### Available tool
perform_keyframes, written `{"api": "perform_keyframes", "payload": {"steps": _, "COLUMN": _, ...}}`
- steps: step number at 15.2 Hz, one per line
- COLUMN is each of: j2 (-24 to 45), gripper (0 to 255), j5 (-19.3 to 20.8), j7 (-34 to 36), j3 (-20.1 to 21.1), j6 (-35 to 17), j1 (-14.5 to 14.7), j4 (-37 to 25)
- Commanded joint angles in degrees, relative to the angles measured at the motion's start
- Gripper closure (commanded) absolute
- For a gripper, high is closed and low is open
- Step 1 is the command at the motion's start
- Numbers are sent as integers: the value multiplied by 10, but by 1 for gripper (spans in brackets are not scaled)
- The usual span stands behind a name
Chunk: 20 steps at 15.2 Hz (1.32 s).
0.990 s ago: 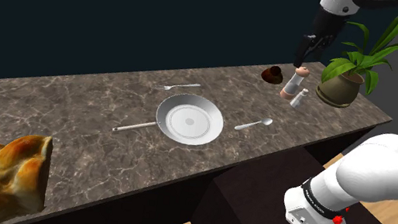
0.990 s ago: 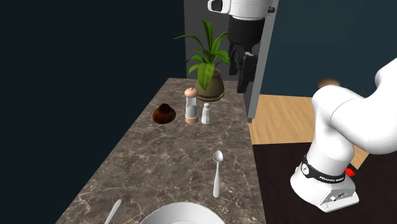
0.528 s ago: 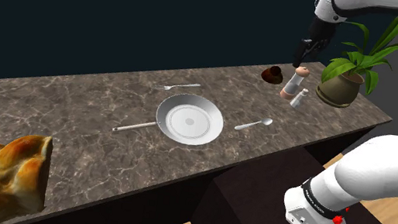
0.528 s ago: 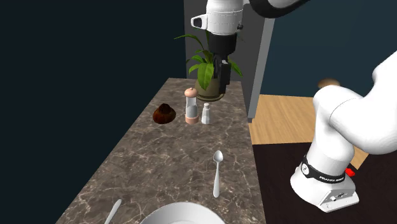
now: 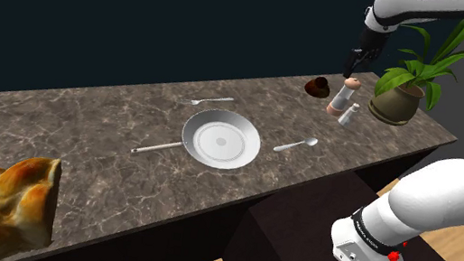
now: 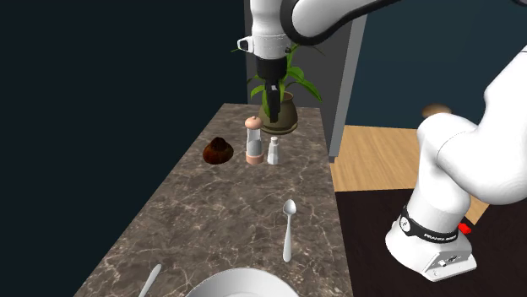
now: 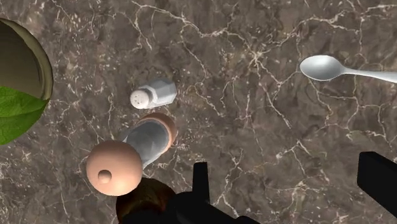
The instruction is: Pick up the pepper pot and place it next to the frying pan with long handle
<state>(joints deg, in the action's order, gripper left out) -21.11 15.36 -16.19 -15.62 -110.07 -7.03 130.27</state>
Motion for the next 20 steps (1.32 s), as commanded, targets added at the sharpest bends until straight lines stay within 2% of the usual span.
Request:
{"api": "perform_keyframes", "payload": {"steps": 1, "j2": 37, "gripper": 0, "j5": -1, "j7": -18, "j3": -17, "j6": -20, "j1": -4, "j4": -18}}
{"api": "perform_keyframes", "payload": {"steps": 7, "j2": 155, "gripper": 0, "j5": -25, "j7": -82, "j3": -64, "j6": -68, "j1": -21, "j4": -90}}
{"api": "perform_keyframes", "payload": {"steps": 14, "j2": 304, "gripper": 0, "j5": -86, "j7": -164, "j3": -97, "j6": -98, "j1": -56, "j4": -204}}
{"api": "perform_keyframes", "payload": {"steps": 20, "j2": 325, "gripper": 0, "j5": -93, "j7": -170, "j3": -97, "j6": -141, "j1": -63, "j4": -181}}
